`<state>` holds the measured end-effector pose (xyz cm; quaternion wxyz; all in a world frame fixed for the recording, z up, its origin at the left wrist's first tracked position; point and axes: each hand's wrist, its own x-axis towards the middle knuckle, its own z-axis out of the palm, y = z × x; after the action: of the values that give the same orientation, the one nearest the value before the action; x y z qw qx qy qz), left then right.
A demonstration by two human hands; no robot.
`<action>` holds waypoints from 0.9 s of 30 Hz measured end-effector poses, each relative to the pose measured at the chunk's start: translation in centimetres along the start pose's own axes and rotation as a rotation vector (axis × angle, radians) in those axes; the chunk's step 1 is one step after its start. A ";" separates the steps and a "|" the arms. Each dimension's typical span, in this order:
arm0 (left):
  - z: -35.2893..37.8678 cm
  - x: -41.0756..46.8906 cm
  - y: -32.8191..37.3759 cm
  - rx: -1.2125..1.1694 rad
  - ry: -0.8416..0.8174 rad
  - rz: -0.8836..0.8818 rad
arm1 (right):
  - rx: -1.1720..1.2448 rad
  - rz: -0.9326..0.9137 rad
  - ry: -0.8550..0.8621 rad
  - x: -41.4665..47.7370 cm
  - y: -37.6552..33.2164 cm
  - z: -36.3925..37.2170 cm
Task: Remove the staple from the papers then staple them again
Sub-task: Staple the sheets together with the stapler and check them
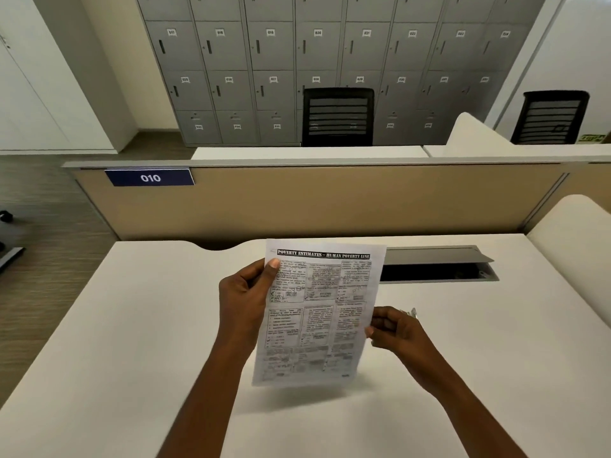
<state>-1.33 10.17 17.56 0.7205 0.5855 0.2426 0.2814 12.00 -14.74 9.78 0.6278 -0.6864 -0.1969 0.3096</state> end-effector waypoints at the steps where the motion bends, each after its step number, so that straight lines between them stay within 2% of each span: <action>1: -0.2 0.0 0.3 0.030 -0.006 0.008 | -0.009 0.002 0.025 0.1 0.3 -0.7; 4: -0.7 0.1 1.1 0.130 -0.015 0.046 | -0.054 0.000 0.253 0.9 1.8 -2.9; 7: -1.3 0.2 1.8 0.189 -0.026 0.066 | -0.285 -0.010 0.573 2.3 4.3 -5.0; 9: -1.7 0.2 2.2 0.229 -0.055 0.078 | -0.431 0.038 0.693 3.2 6.1 -6.1; 14: -2.2 0.0 2.9 0.262 -0.167 0.057 | -0.739 0.236 0.677 5.3 9.6 -7.8; 18: -2.6 -0.1 3.2 0.262 -0.262 0.022 | -0.764 0.302 0.701 6.0 10.7 -7.6; 27: -3.5 0.1 3.2 0.332 -0.451 -0.049 | -0.825 0.303 0.730 7.6 11.7 -7.2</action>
<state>-4.02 13.18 20.03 0.6573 0.7372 0.1331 0.0830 20.99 -16.65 -2.96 0.2839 -0.9577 0.0288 0.0366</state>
